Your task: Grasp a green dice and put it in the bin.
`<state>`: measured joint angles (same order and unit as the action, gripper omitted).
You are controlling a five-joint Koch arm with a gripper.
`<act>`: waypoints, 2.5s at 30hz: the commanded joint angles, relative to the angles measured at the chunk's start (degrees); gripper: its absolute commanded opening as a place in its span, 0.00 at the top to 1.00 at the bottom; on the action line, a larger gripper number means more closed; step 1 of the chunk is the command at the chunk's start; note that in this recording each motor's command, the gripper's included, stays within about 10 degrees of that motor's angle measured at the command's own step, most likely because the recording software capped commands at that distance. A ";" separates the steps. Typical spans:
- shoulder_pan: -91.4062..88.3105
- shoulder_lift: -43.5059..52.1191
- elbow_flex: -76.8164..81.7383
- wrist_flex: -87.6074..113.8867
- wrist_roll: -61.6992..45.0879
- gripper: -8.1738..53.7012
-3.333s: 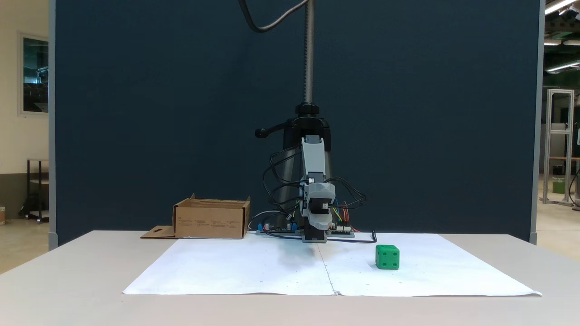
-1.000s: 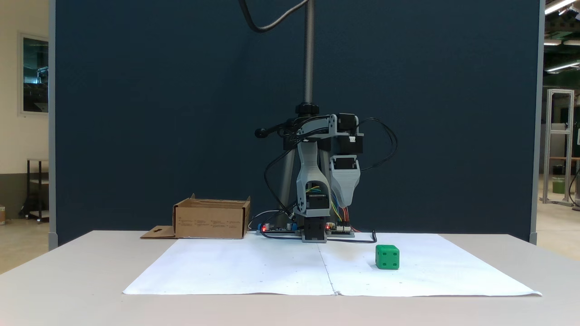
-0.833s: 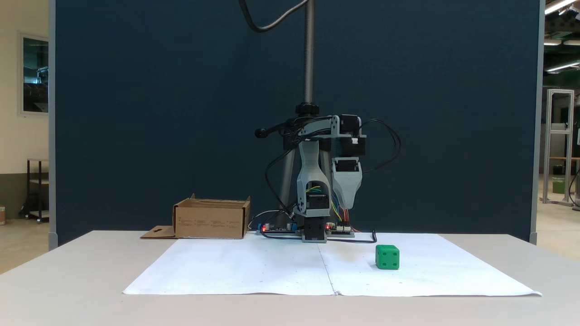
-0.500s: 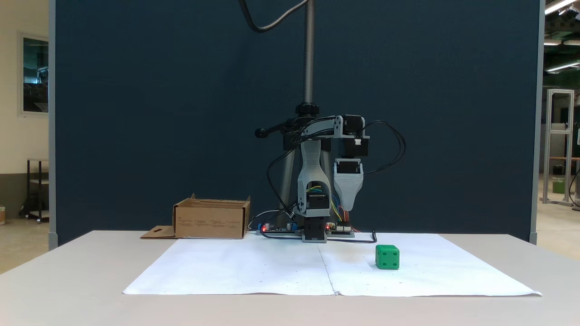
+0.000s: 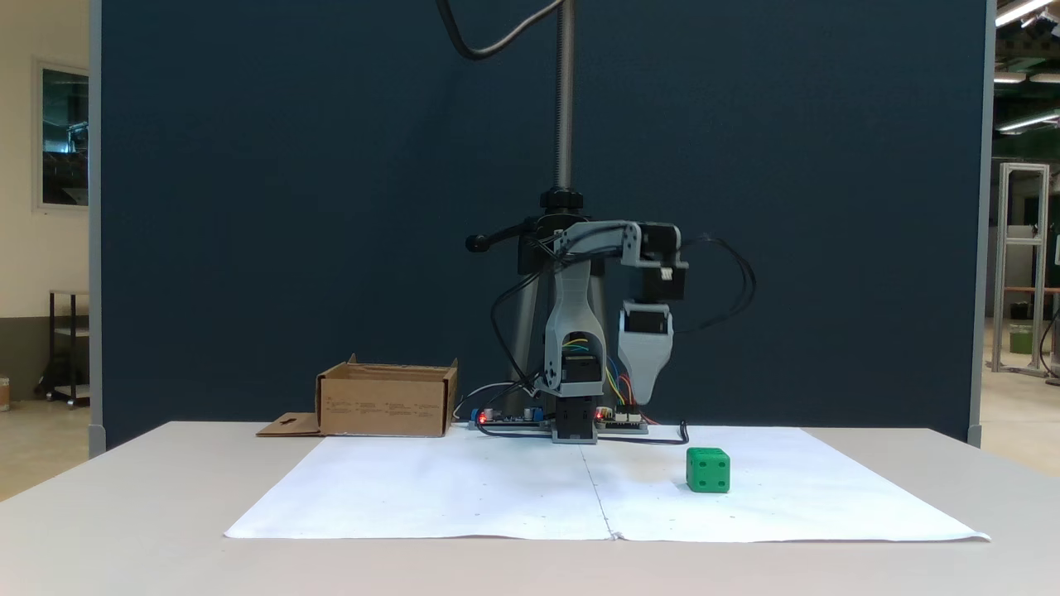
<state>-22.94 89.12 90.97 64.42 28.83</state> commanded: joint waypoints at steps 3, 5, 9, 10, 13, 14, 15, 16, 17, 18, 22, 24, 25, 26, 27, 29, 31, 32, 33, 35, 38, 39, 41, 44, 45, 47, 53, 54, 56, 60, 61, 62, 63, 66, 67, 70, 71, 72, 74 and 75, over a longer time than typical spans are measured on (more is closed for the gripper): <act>-0.70 -0.09 -2.72 -1.49 5.19 0.17; -1.32 -0.88 -2.72 -1.93 5.27 0.17; -3.25 -2.99 -2.81 -2.55 5.89 0.17; -3.60 -3.25 -2.72 -2.64 6.24 0.17; -4.75 -3.60 -2.72 -3.52 7.56 0.17; -4.83 -3.60 -2.72 -4.22 8.26 0.17; -4.92 -3.60 -2.72 -5.10 8.79 0.17; -4.92 -3.69 -2.72 -6.33 8.96 0.17; -4.92 -3.69 -2.72 -7.29 9.49 0.17; -4.92 -3.78 -2.72 -8.17 9.93 0.17; -6.33 -4.75 -2.72 -11.51 11.43 0.19; -6.86 -4.92 -2.72 -11.60 11.51 0.19; -7.03 -5.10 -2.72 -11.60 11.51 0.19; -7.29 -5.36 -2.72 -11.60 11.60 0.19; -7.56 -5.71 -2.72 -11.69 11.60 0.19; -8.00 -6.50 -2.72 -11.95 11.69 0.19; -8.53 -7.73 -2.72 -12.57 11.69 0.19; -8.61 -8.17 -2.72 -13.01 11.69 0.19; -8.61 -8.61 -2.72 -13.54 11.69 0.19; -8.61 -9.49 -2.72 -14.33 11.69 0.19; -8.70 -10.55 -2.72 -15.21 11.69 0.19; -8.79 -10.90 -2.72 -15.47 11.69 0.19; -8.96 -11.69 -2.72 -16.35 11.69 0.19; -9.40 -12.74 -2.72 -17.14 11.69 0.19; -9.58 -13.01 -2.72 -17.40 11.69 0.19; -9.93 -13.62 -2.72 -17.93 11.69 0.19; -10.90 -13.97 -2.72 -18.37 11.78 0.20; -11.07 -14.06 -2.72 -18.46 11.78 0.20; -11.25 -14.50 -2.72 -18.90 11.78 0.20; -11.25 -15.47 -2.72 -20.21 11.78 0.20; -11.25 -15.64 -2.72 -20.65 11.78 0.20; -11.25 -16.00 -2.72 -21.01 11.78 0.20; -11.25 -16.08 -2.72 -21.36 11.78 0.20; -11.25 -16.79 -2.72 -22.24 11.87 0.20; -11.34 -16.96 -2.72 -22.50 12.22 0.20; -11.25 -17.31 -2.72 -22.94 13.54 0.20; -11.25 -17.31 -2.72 -22.94 13.71 0.20; -11.34 -17.31 -2.72 -22.94 13.89 0.20; -11.51 -17.49 -2.72 -22.94 14.59 0.20; -11.60 -17.58 -2.72 -22.94 14.77 0.20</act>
<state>-33.93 70.14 90.97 42.63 38.06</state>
